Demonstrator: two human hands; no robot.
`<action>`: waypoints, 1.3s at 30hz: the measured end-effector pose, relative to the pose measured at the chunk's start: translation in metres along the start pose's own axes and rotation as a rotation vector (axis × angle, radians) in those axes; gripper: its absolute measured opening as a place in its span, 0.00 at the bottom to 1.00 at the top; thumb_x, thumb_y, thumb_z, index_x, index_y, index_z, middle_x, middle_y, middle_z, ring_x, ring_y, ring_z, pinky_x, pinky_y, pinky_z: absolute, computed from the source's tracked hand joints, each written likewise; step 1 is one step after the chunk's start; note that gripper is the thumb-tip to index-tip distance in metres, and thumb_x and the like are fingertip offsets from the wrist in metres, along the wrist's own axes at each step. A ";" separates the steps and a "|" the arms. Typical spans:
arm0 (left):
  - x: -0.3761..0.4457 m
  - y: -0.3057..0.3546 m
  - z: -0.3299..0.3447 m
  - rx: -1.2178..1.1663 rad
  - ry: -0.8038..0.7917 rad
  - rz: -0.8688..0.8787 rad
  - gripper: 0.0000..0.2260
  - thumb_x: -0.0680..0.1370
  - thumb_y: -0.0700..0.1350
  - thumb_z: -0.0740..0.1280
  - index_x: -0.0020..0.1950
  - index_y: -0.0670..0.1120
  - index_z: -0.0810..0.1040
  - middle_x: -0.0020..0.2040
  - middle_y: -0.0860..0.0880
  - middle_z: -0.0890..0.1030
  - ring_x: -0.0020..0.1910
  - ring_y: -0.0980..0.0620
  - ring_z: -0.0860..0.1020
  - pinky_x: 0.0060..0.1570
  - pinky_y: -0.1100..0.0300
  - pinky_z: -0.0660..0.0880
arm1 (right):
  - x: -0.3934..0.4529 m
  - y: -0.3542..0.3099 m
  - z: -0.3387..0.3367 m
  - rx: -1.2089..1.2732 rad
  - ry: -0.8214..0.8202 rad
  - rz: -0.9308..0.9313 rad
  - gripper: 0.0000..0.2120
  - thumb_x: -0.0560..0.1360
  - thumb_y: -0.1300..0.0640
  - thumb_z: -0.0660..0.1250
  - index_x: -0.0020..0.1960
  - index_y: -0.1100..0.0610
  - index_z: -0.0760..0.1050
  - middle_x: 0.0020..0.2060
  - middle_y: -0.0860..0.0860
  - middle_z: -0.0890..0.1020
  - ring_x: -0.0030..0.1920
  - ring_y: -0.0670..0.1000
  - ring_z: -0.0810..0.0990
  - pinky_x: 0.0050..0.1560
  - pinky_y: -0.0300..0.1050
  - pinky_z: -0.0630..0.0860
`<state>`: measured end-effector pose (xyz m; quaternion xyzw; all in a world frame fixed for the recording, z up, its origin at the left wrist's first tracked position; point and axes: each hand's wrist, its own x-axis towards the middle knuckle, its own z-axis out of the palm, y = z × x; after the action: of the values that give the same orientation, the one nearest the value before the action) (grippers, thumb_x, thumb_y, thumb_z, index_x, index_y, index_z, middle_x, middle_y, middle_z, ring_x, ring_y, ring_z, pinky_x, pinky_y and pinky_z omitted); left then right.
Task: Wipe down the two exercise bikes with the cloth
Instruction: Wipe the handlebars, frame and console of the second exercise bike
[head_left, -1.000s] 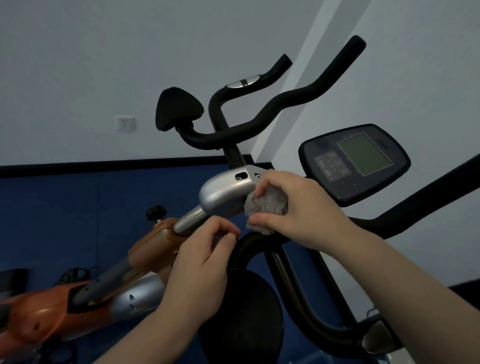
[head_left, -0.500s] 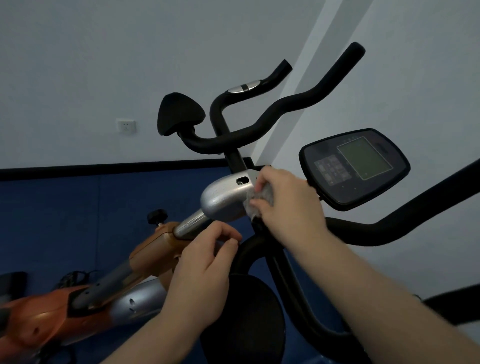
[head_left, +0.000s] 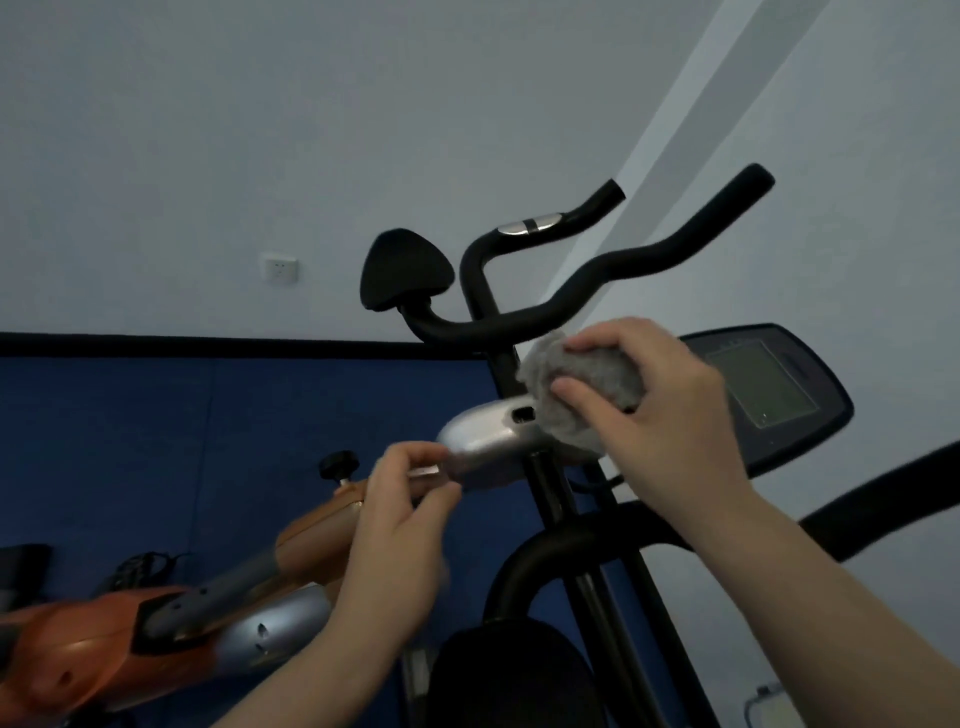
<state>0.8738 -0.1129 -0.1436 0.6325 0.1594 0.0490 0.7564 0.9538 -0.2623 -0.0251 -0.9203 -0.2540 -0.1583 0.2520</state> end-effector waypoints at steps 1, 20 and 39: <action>0.007 0.000 -0.003 -0.036 0.039 -0.028 0.10 0.78 0.40 0.64 0.49 0.56 0.75 0.53 0.47 0.79 0.52 0.50 0.78 0.53 0.50 0.75 | 0.004 -0.002 0.011 0.005 -0.093 -0.038 0.13 0.71 0.55 0.73 0.55 0.51 0.77 0.51 0.44 0.79 0.53 0.41 0.76 0.57 0.36 0.72; 0.028 0.000 -0.005 -0.110 0.003 -0.014 0.04 0.79 0.43 0.62 0.50 0.51 0.74 0.49 0.50 0.79 0.47 0.59 0.79 0.43 0.64 0.72 | -0.012 -0.022 0.089 -0.335 -0.411 -0.196 0.16 0.76 0.54 0.58 0.63 0.50 0.73 0.61 0.47 0.74 0.63 0.49 0.70 0.66 0.46 0.64; 0.095 0.029 0.055 0.473 -0.241 0.582 0.09 0.79 0.42 0.62 0.54 0.55 0.75 0.48 0.62 0.75 0.49 0.65 0.73 0.50 0.58 0.72 | 0.019 0.031 0.056 -0.616 -0.557 0.812 0.22 0.75 0.54 0.63 0.68 0.57 0.67 0.65 0.57 0.69 0.66 0.59 0.64 0.63 0.51 0.65</action>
<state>0.9842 -0.1325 -0.1242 0.8094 -0.1096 0.1488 0.5574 0.9953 -0.2478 -0.0752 -0.9818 0.1205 0.1325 -0.0632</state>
